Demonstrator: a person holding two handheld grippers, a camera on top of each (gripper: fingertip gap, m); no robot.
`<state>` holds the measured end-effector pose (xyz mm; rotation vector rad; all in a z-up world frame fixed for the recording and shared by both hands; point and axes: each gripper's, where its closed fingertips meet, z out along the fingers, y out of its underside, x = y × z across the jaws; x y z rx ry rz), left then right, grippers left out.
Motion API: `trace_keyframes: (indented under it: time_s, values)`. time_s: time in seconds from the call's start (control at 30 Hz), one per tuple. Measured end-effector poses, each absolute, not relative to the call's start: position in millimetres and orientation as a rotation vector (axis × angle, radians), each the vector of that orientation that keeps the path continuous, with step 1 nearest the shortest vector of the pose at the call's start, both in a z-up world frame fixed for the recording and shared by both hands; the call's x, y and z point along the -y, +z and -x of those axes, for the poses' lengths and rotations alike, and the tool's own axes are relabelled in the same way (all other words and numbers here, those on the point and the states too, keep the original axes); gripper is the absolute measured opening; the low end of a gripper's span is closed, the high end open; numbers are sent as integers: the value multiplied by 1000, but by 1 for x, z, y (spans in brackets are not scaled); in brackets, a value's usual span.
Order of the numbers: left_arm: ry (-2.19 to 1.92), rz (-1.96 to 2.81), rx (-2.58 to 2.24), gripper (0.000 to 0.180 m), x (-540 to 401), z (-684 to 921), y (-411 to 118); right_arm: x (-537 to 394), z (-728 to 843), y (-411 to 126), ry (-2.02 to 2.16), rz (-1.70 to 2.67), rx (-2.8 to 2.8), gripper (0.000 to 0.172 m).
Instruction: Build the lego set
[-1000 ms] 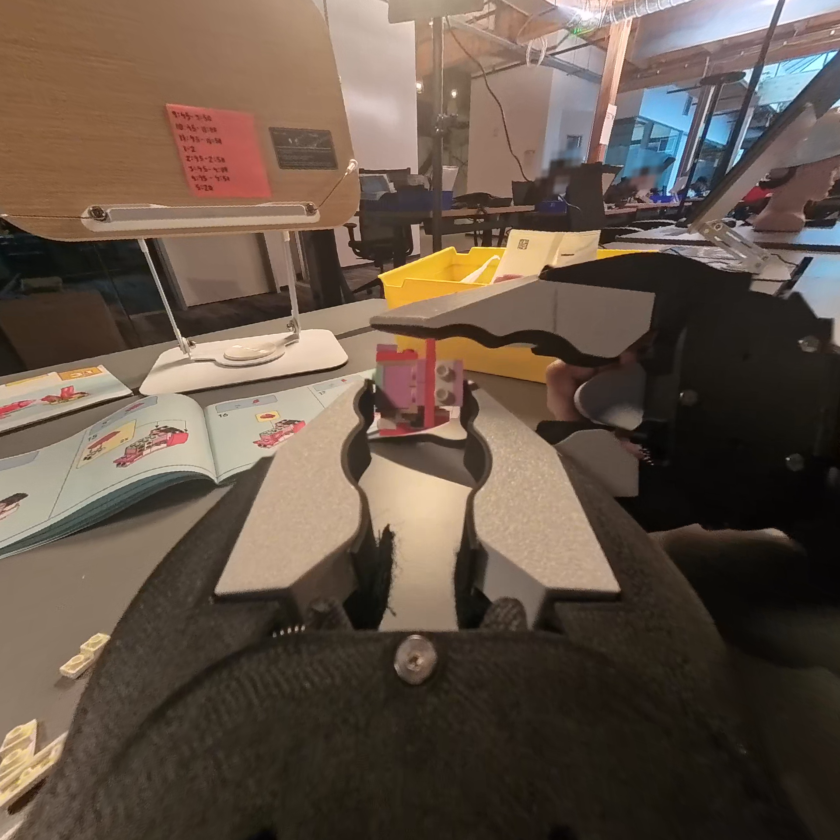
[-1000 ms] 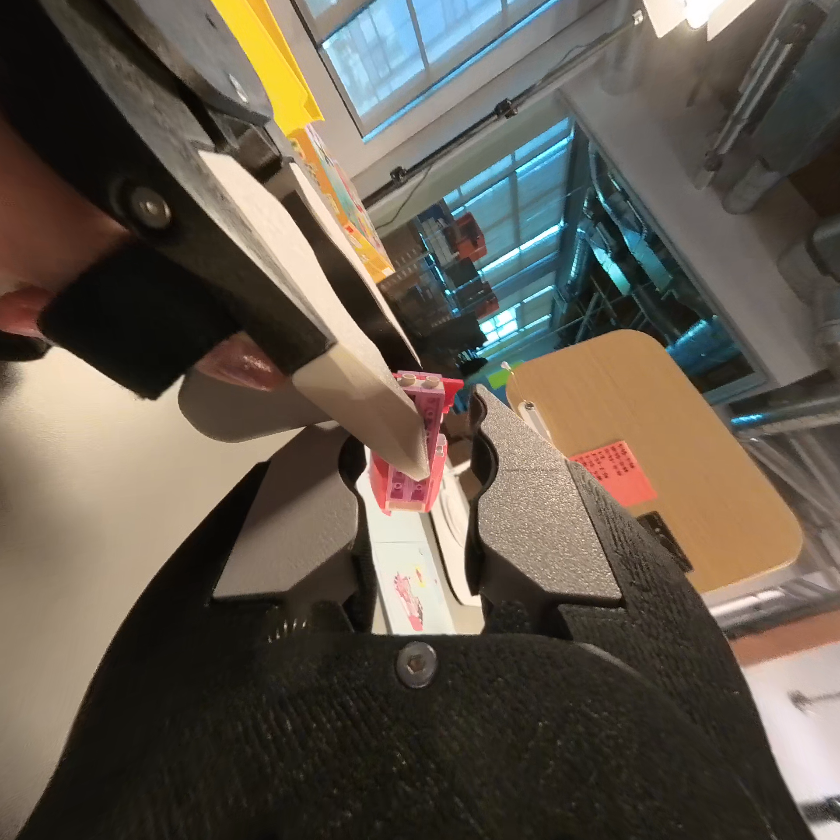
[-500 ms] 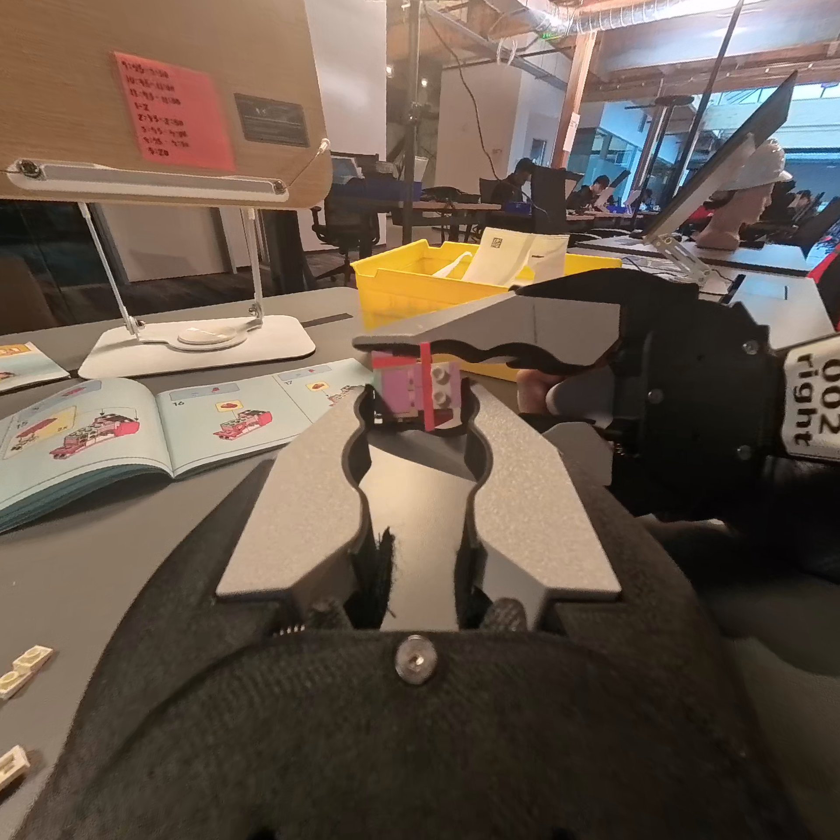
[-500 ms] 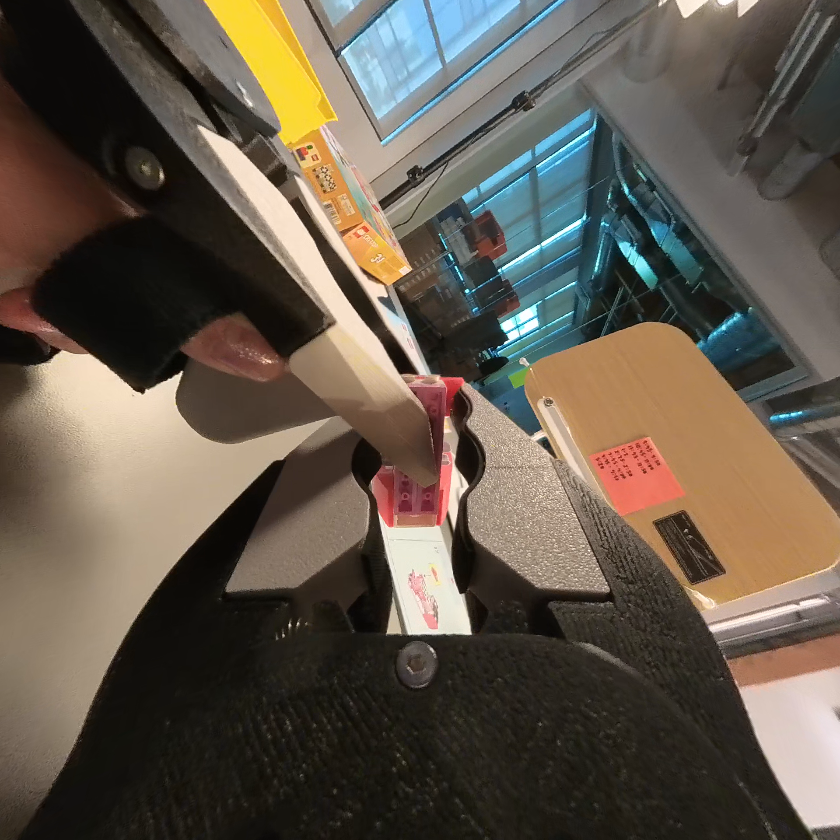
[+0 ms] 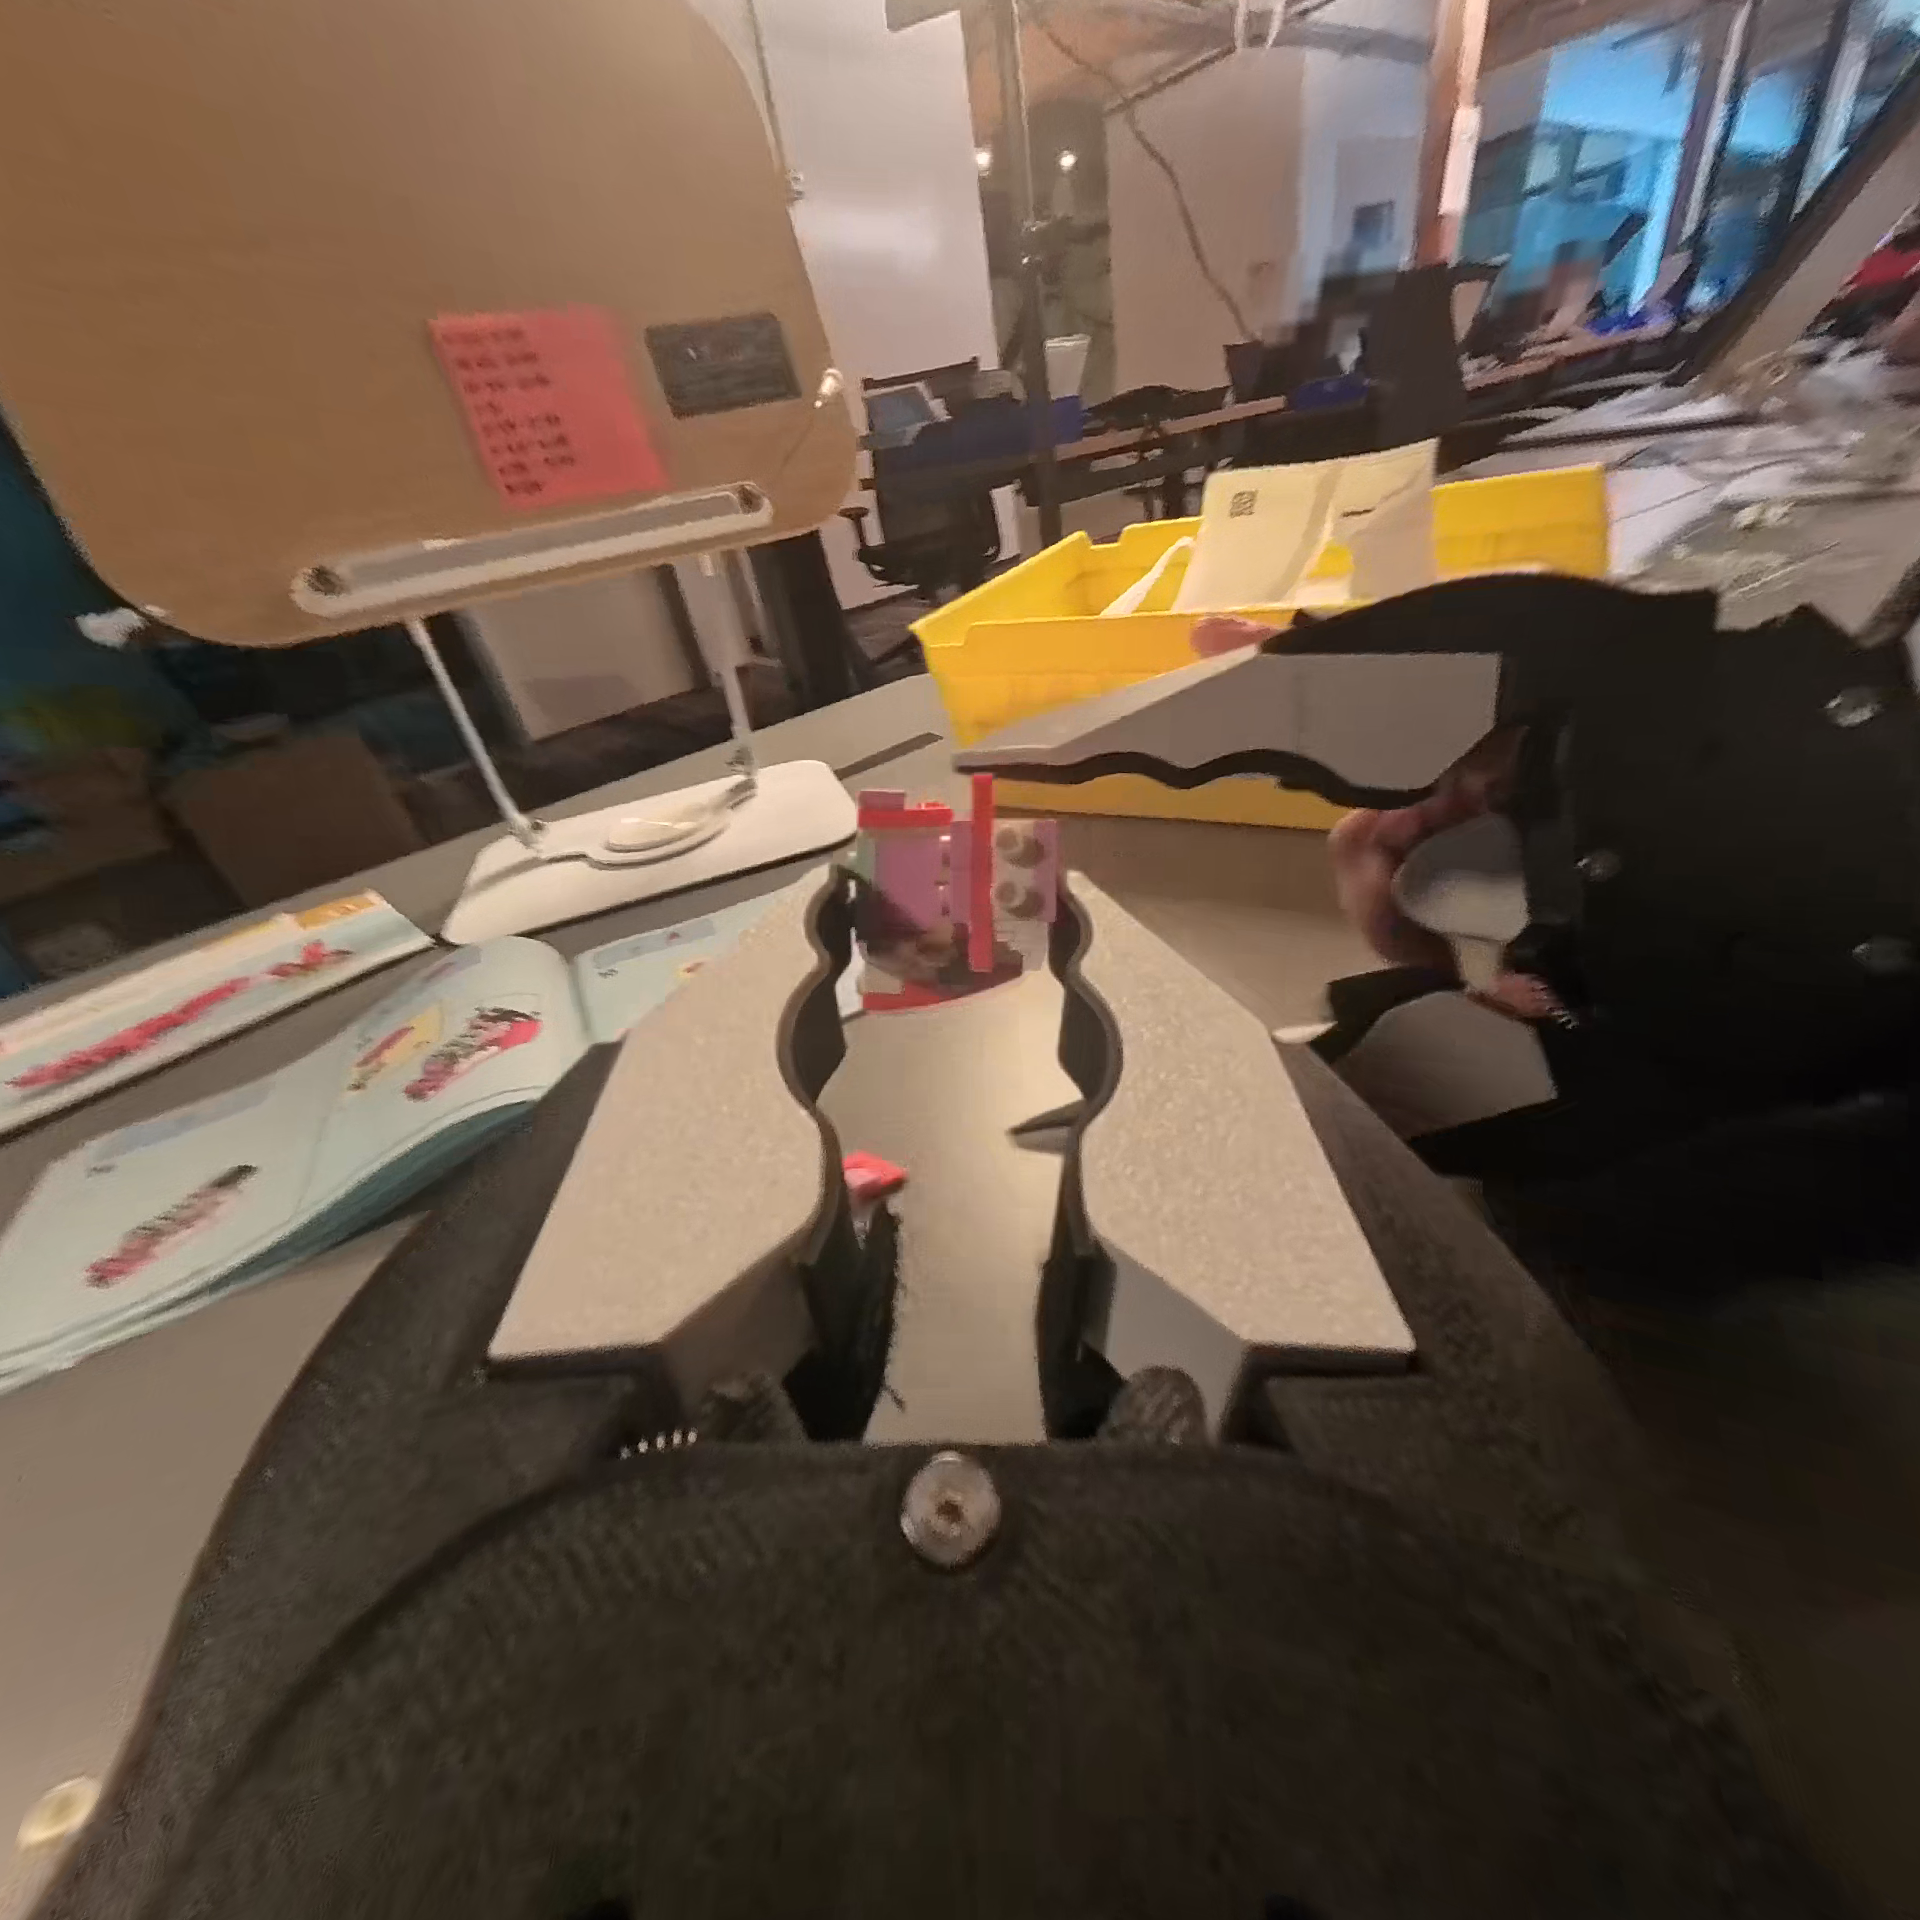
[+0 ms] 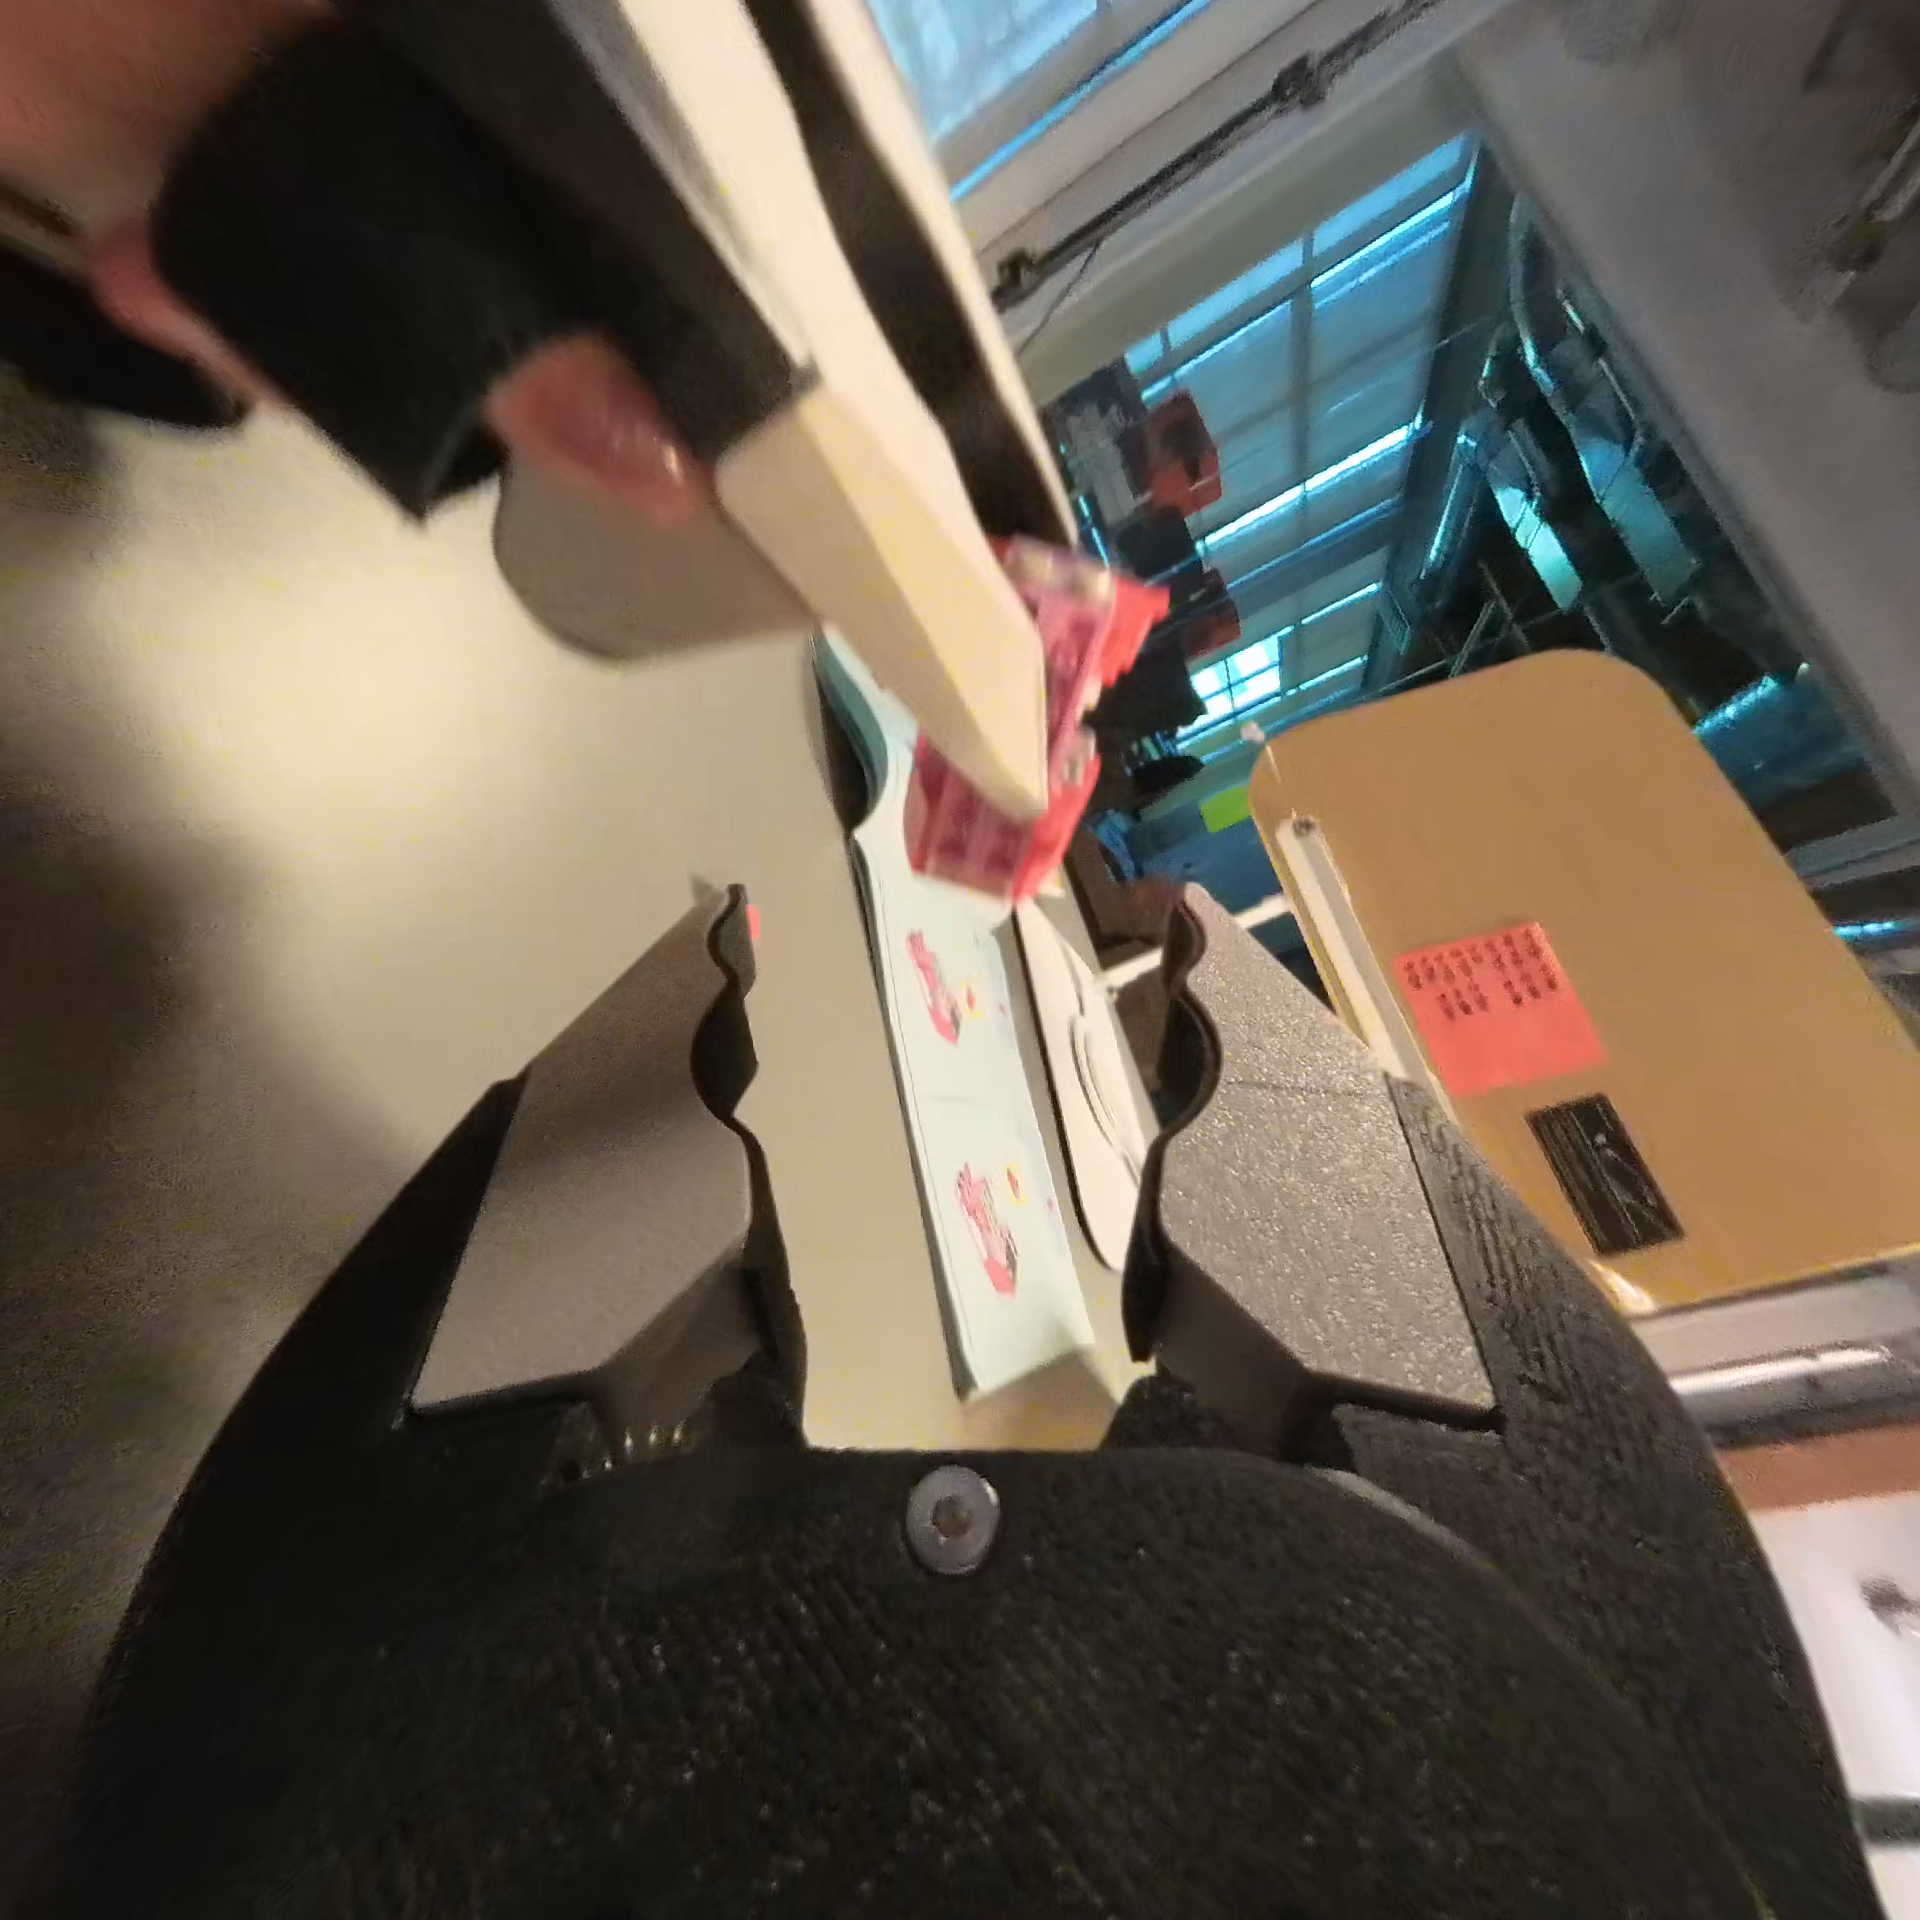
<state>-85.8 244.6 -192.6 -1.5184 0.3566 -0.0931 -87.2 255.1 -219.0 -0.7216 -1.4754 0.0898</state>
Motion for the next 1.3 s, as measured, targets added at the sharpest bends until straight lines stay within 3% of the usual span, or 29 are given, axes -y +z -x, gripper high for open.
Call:
trace_keyframes:
  time_s: [0.23,0.4,0.5,0.7,1.3]
  values:
    - [470,1414,-553,37,-244,98,-189,-289,49,-216,210,922,1377,72]
    - [654,1339,-659,37,-243,93,-188,-265,46,-199,862,1067,1303,38]
    - [695,1309,-736,37,-242,83,-192,-242,45,-183,1244,1078,1271,34]
    - [771,1263,-844,37,-242,68,-199,-224,49,-176,1272,1016,1308,22]
    - [793,1490,-769,37,-260,87,-220,-241,89,-208,590,1308,1354,48]
